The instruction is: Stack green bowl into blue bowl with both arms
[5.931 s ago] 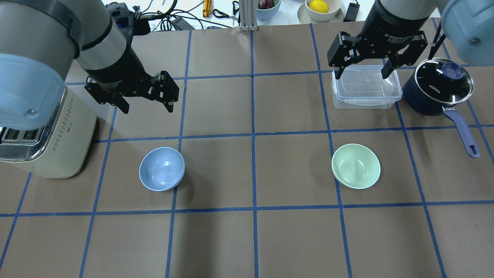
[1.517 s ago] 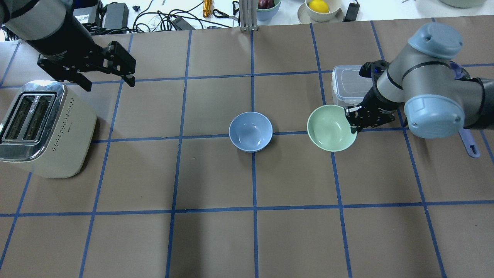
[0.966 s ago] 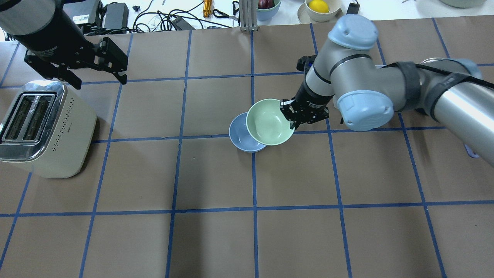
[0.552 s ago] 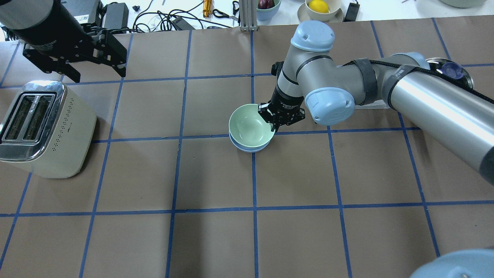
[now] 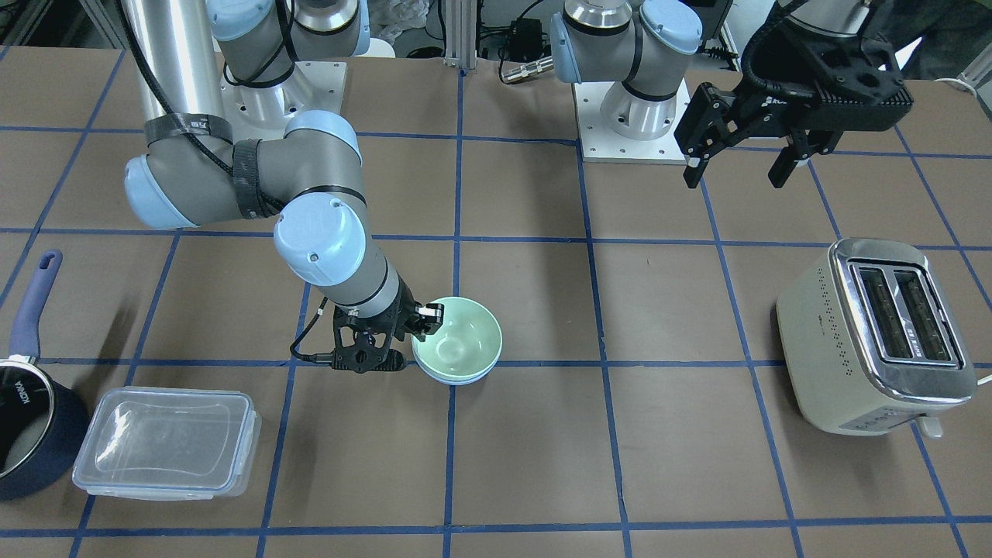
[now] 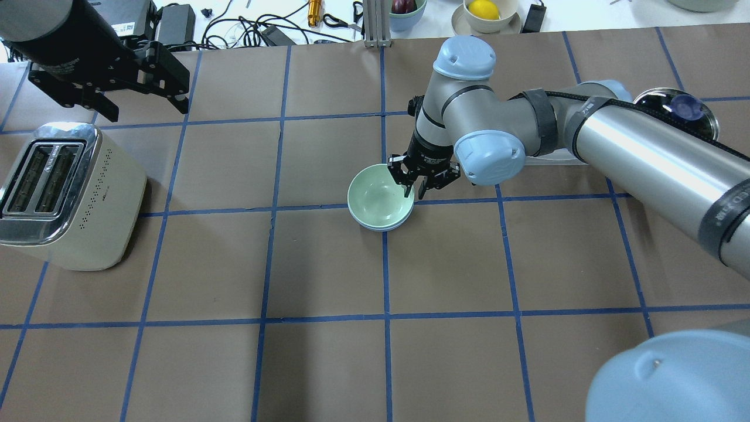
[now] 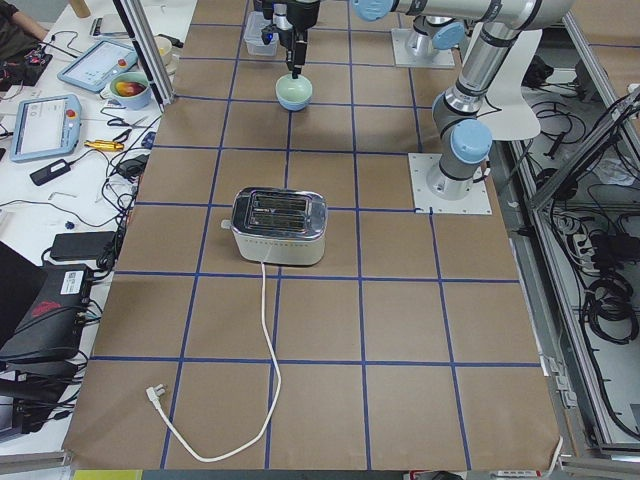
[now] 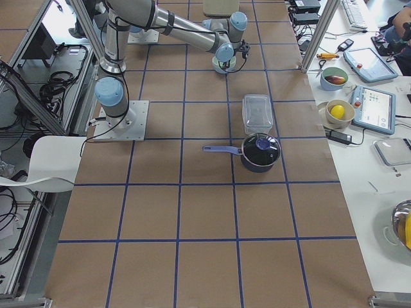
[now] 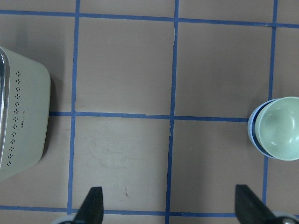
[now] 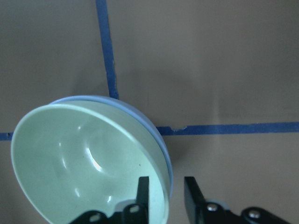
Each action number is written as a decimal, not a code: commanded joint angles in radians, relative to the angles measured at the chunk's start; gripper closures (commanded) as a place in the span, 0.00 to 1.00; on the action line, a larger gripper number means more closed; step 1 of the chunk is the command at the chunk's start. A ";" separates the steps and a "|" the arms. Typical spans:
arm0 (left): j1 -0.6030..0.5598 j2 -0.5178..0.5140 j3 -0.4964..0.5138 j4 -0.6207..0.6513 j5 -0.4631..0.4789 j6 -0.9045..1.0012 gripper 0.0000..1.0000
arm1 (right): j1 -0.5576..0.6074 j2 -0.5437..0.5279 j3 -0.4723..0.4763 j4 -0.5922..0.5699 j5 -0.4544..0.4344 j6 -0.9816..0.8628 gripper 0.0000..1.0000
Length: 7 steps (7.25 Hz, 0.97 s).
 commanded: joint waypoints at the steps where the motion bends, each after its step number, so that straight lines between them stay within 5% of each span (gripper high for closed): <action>1: 0.001 0.002 -0.001 0.000 -0.001 0.000 0.00 | -0.017 -0.074 -0.107 0.156 -0.048 -0.003 0.22; 4: 0.000 0.000 -0.003 0.000 0.001 0.000 0.00 | -0.102 -0.200 -0.313 0.537 -0.185 -0.099 0.21; 7: 0.000 0.000 -0.001 0.000 0.001 -0.001 0.00 | -0.202 -0.340 -0.266 0.630 -0.208 -0.249 0.21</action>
